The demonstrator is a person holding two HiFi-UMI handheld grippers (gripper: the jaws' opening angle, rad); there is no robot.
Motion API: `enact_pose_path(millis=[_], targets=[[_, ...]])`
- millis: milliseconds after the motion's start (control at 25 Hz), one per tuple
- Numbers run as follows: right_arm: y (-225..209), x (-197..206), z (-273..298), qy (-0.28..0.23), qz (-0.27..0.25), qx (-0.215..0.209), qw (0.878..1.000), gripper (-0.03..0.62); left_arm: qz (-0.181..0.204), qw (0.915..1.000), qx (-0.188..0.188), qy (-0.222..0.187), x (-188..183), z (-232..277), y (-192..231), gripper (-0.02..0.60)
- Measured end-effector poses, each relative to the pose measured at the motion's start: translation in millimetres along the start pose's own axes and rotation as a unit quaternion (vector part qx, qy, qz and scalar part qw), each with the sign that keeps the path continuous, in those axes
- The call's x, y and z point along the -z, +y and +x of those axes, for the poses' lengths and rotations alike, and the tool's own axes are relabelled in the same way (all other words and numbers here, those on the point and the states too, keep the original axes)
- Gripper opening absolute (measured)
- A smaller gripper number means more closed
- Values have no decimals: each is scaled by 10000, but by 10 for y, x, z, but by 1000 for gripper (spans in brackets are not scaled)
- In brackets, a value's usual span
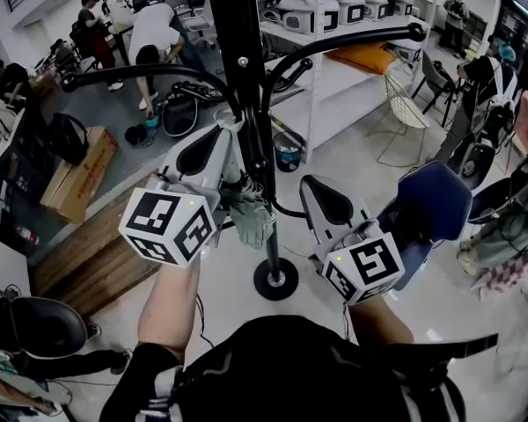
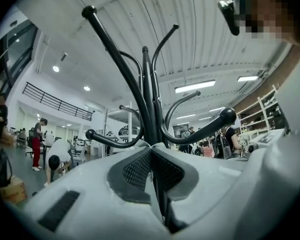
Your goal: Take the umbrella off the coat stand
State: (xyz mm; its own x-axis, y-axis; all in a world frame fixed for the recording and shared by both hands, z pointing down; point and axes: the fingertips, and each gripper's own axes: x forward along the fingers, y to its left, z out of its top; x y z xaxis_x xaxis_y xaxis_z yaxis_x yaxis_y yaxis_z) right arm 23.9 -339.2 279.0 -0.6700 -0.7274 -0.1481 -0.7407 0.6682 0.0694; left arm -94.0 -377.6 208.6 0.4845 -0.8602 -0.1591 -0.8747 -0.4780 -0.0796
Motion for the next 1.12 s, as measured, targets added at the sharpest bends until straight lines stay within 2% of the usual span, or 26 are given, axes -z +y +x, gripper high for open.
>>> enact_pose_path(millis=[480, 1120], targets=[[68, -28, -11, 17, 22, -34, 10000, 8, 0, 9995, 122, -306, -350, -30, 18, 12], [181, -108, 3, -42, -30, -50, 10000, 8, 97, 9971, -217, -716, -768, -388, 357, 12]])
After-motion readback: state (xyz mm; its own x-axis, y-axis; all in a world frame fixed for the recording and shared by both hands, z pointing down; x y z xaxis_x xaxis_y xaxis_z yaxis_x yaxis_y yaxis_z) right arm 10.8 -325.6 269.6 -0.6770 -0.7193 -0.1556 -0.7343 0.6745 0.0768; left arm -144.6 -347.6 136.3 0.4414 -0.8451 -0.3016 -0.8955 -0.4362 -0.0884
